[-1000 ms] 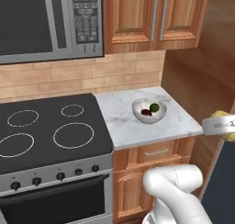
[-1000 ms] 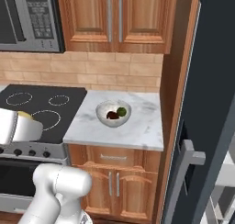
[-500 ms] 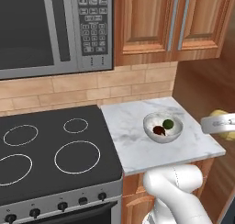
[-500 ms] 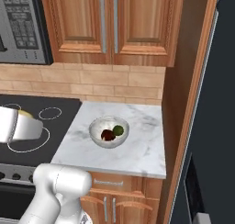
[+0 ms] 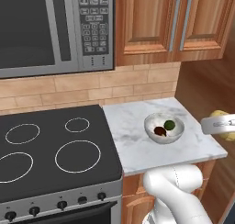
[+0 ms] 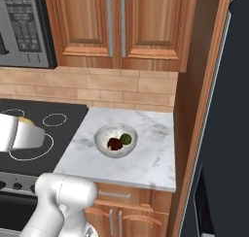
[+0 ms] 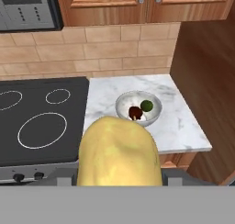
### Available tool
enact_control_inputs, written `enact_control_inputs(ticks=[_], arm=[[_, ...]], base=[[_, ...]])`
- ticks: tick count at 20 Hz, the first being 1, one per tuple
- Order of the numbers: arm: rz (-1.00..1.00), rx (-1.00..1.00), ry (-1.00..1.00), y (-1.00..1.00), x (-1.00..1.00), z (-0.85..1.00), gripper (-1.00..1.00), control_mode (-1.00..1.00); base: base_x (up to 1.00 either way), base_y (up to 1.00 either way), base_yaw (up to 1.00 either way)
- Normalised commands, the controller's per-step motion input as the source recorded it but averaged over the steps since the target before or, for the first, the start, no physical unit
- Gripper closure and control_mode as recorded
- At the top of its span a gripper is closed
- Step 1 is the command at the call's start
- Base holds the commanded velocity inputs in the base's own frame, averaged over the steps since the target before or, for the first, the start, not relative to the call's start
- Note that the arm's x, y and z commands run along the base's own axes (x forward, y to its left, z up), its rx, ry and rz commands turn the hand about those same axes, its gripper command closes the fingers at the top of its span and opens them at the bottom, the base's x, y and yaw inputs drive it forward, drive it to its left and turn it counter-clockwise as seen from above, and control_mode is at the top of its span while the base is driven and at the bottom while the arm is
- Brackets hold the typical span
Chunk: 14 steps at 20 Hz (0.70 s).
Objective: Take the potato, steak, and lime from the freezer and place them in the bowl on the counter.
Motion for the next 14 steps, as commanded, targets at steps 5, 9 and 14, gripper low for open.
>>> enact_control_inputs(ticks=[5, 9, 14], arm=[[0.00, 0.00, 0.00, 0.00, 0.00, 0.00, 1.00, 1.00], [0.00, 0.00, 0.00, 0.00, 0.00, 0.00, 1.00, 1.00], [0.00, 0.00, 0.00, 0.00, 0.00, 0.00, 1.00, 1.00]], base=[[0.12, -0.37, 0.01], [0.08, -0.39, 0.00], [0.17, -0.33, 0.00]])
